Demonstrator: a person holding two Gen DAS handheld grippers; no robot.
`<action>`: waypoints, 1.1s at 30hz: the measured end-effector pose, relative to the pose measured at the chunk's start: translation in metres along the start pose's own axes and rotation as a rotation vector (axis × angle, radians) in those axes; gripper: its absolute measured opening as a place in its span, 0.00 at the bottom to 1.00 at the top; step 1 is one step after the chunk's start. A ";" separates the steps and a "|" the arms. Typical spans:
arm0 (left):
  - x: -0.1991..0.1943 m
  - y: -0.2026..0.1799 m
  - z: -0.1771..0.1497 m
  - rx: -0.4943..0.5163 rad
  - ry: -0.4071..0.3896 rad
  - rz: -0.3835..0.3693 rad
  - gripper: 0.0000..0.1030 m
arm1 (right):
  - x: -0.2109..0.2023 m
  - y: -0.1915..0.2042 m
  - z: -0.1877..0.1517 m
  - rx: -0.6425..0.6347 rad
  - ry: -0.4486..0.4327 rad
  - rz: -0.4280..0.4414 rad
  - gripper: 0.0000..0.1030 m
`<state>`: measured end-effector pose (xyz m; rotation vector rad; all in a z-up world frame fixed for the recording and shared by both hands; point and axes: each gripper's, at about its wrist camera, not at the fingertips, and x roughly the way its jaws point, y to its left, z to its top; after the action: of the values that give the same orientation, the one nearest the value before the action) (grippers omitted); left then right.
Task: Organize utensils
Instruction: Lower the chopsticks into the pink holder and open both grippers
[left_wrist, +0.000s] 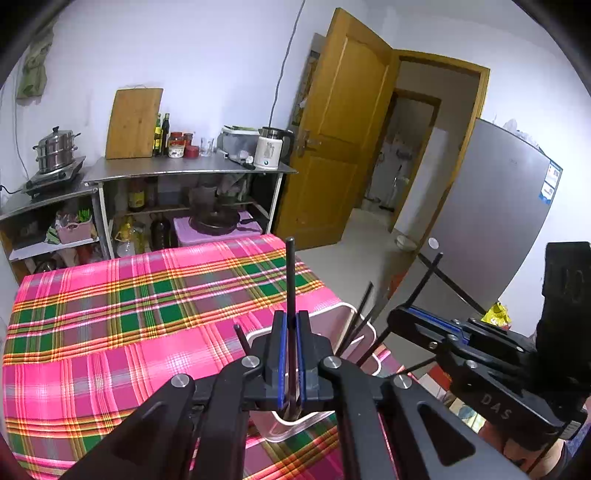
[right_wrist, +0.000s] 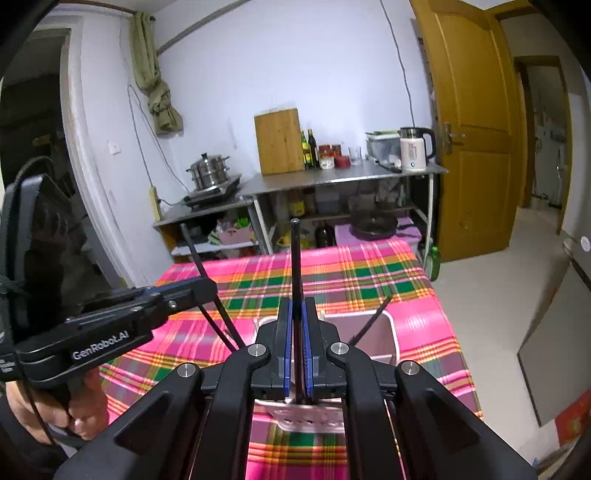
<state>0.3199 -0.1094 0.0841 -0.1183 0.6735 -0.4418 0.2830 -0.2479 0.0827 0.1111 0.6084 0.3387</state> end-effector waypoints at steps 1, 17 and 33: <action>0.001 0.000 -0.002 0.004 0.004 0.001 0.04 | 0.002 0.000 -0.002 0.000 0.009 0.000 0.05; -0.014 0.000 -0.014 0.000 0.005 -0.003 0.05 | -0.012 0.003 -0.006 -0.007 0.003 -0.027 0.10; -0.081 -0.003 -0.054 0.000 -0.072 0.013 0.09 | -0.062 0.020 -0.039 -0.003 -0.040 -0.035 0.14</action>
<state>0.2289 -0.0750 0.0898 -0.1295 0.6035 -0.4232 0.2078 -0.2500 0.0885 0.1044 0.5701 0.3028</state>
